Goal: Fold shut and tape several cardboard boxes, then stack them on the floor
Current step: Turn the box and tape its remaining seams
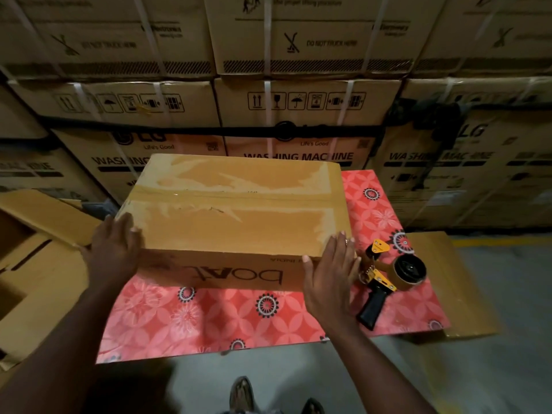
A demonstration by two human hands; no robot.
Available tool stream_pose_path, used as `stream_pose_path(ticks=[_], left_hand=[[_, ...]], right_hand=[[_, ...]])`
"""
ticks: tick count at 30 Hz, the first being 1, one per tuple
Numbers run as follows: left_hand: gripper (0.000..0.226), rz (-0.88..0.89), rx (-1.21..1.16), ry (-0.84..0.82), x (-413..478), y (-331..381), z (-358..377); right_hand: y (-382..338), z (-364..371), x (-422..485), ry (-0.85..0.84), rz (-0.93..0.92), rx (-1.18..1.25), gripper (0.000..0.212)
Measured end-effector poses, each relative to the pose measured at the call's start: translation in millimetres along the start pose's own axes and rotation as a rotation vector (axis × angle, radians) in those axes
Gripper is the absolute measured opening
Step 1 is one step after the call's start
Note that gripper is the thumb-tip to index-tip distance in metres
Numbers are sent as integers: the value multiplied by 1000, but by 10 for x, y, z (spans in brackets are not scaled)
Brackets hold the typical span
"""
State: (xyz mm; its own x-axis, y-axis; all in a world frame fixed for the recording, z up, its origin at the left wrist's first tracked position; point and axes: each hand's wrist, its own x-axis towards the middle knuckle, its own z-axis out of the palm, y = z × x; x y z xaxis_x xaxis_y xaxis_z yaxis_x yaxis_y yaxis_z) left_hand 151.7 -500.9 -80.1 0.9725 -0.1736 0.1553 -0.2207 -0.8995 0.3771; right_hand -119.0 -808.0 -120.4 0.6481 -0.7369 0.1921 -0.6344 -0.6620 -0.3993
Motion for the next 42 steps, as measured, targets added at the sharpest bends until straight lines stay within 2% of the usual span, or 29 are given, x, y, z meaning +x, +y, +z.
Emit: stream_pose_path(ticks=[4, 8, 13, 16, 19, 22, 26, 28, 31, 34, 39, 42], left_hand=[[57, 54, -141, 47, -30, -30, 56], [58, -16, -159, 54, -348, 170, 161], [55, -17, -197, 16, -874, 533, 173], [57, -4, -236, -65, -1146, 632, 112], [56, -5, -305, -121, -1257, 569, 31], [47, 46, -321, -84, -1108, 447, -13], [56, 52, -264, -89, -632, 370, 83], [69, 16, -266, -127, -362, 423, 146], [87, 1, -262, -188, 4, 489, 222], [94, 15, -278, -227, 285, 477, 233], [109, 42, -414, -444, 422, 355, 152], [126, 39, -517, -561, 505, 157, 96]], right_hand=[[120, 16, 230, -21, -33, 28, 79], [363, -16, 791, -85, -49, 34, 80], [686, -85, 1512, -153, -93, 22, 73], [764, -97, 1698, -162, -45, 28, 69], [479, -17, 1610, -104, 97, 21, 70], [-212, 75, 1214, -130, 180, -64, 76], [-1176, 197, 282, -209, -135, -10, 80], [-1583, 228, -145, -308, -330, 60, 81], [-2002, 278, -482, -379, -557, 42, 85], [-2161, 362, -543, -382, -606, -4, 91], [-2214, 438, -532, -370, -564, 12, 94], [-2238, 459, -535, -348, -541, 18, 94]])
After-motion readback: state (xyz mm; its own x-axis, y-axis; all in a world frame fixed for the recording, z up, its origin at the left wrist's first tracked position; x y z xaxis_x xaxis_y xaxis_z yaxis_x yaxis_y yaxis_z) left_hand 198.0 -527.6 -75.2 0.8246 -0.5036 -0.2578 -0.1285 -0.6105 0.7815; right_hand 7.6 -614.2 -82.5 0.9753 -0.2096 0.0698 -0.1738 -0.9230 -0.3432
